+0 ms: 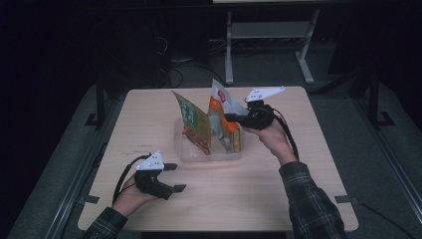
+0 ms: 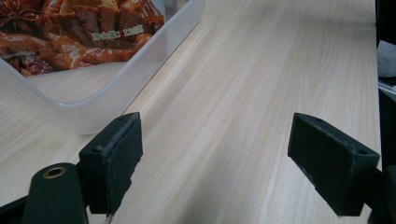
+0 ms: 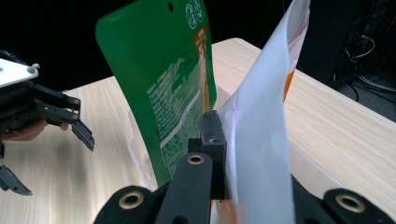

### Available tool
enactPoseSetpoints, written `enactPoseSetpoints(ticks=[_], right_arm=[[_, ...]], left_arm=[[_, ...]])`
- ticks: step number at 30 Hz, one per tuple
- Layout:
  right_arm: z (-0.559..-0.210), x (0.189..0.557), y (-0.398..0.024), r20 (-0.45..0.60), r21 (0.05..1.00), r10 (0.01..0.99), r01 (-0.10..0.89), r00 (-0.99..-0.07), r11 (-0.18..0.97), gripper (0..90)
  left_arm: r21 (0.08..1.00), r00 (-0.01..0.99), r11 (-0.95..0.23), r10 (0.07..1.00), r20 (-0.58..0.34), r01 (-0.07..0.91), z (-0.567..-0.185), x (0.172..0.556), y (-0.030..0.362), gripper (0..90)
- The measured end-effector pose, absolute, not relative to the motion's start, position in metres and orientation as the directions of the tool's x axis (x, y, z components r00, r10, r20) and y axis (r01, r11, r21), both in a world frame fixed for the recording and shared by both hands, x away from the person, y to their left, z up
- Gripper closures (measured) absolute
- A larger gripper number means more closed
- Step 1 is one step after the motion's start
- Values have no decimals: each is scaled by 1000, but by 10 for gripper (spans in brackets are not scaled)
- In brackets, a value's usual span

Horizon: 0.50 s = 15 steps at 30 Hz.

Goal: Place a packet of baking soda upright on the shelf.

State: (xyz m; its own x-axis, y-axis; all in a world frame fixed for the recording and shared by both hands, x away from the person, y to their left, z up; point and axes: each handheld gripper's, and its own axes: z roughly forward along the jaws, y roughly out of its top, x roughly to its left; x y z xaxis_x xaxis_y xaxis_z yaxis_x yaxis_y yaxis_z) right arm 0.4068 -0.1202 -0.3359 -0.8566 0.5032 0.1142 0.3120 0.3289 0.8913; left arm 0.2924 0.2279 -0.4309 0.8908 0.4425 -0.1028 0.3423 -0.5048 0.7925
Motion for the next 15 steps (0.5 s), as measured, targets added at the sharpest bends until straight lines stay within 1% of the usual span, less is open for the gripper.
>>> enactPoseSetpoints(ticks=[6,15], right_arm=[[-342,408,-119,109,883,512,319,-852,344,900],[-363,409,-118,127,860,533,361,-836,361,899]], left_arm=[[788,892,-513,441,-98,340,-431,292,227,174],[785,893,-517,439,-99,342,-433,292,226,168]])
